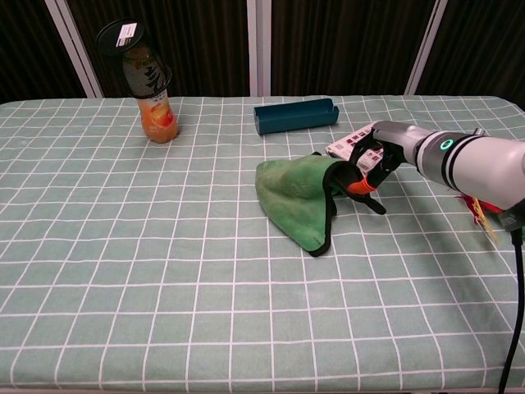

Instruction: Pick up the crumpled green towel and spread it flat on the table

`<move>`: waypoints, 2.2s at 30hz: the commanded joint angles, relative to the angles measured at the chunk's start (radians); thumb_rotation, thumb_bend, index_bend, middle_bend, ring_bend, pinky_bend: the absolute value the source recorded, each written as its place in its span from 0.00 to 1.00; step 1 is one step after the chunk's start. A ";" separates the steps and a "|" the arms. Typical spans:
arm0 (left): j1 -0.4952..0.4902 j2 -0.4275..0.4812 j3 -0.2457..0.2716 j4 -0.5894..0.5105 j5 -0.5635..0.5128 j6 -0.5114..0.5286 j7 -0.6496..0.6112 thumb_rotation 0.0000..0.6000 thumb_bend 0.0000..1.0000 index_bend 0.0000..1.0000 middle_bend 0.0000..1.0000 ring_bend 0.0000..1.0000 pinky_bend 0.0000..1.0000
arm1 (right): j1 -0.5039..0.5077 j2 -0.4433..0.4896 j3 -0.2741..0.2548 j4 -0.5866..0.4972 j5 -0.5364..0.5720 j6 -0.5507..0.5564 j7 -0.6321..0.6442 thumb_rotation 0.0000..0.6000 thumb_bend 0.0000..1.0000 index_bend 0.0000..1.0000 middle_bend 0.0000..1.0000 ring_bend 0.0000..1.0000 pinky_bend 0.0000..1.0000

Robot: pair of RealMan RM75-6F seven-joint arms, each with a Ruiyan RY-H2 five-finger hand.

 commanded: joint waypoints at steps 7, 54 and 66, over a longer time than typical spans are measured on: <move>0.003 0.000 0.001 0.006 -0.001 0.003 -0.010 1.00 0.16 0.25 0.21 0.15 0.21 | 0.026 -0.033 -0.016 0.044 0.048 -0.026 0.006 1.00 0.24 0.49 0.14 0.00 0.04; -0.338 -0.093 -0.160 -0.118 -0.174 -0.431 -0.280 1.00 0.09 0.29 0.21 0.21 0.29 | 0.258 0.015 0.091 -0.183 -0.285 0.256 -0.181 1.00 0.46 0.66 0.19 0.00 0.04; -0.476 -0.251 -0.216 -0.035 -0.366 -0.545 -0.081 1.00 0.04 0.29 0.21 0.21 0.29 | 0.331 -0.075 0.146 -0.096 -0.206 0.278 -0.209 1.00 0.46 0.66 0.19 0.00 0.03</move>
